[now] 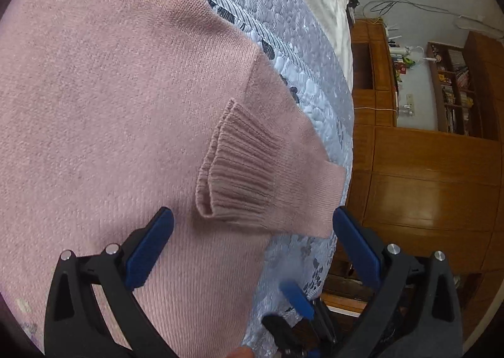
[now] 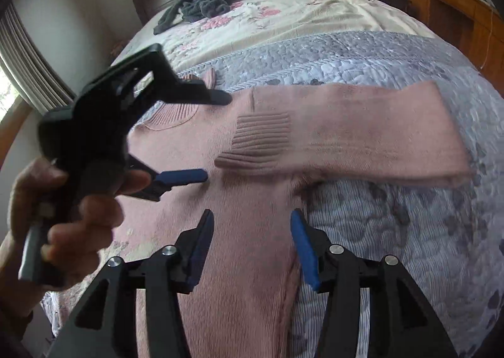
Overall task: Fold small clothes
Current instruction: 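Lift the sleeve across the sweater body with the right tool while the left tool takes the cuff, then lay the sleeve across the sweater body with the left tool and open it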
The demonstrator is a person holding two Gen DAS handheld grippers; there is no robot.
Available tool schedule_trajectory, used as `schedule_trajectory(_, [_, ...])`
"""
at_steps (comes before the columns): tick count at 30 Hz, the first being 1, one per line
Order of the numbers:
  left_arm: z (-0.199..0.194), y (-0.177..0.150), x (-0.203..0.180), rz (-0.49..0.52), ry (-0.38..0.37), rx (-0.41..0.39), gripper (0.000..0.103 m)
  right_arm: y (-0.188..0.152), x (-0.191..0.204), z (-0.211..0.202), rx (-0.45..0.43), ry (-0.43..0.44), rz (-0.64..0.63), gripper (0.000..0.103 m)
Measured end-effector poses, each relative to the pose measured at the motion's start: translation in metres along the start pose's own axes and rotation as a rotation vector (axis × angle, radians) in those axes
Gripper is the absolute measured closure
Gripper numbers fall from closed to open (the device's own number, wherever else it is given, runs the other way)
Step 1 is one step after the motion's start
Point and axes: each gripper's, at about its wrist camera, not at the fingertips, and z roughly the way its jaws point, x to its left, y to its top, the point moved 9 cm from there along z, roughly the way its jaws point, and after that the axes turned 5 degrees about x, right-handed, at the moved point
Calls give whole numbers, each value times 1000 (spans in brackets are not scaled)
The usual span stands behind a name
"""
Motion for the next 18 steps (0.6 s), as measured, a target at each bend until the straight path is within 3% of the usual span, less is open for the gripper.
schedule_trajectory(2, [9,7,2,-13,15,2,5,-16,-5,-15,0,24,31,52])
schedule_trajectory(4, [14,11,5,-30,43,17,31,-28,-9,-27,-5,40,63,52])
schedule_trajectory(6, [19,12,7,-34,81,50,99,-38,-11,-36,-10,53,94,50])
schedule_trajectory(11, [-11,19,-12,43,100,-4,98,-51,-1,-48,-10,94,128,49])
schedule_trajectory(18, [-122,23,-53,192,93,-119,98,-55,16,-54,-12,126,125,49])
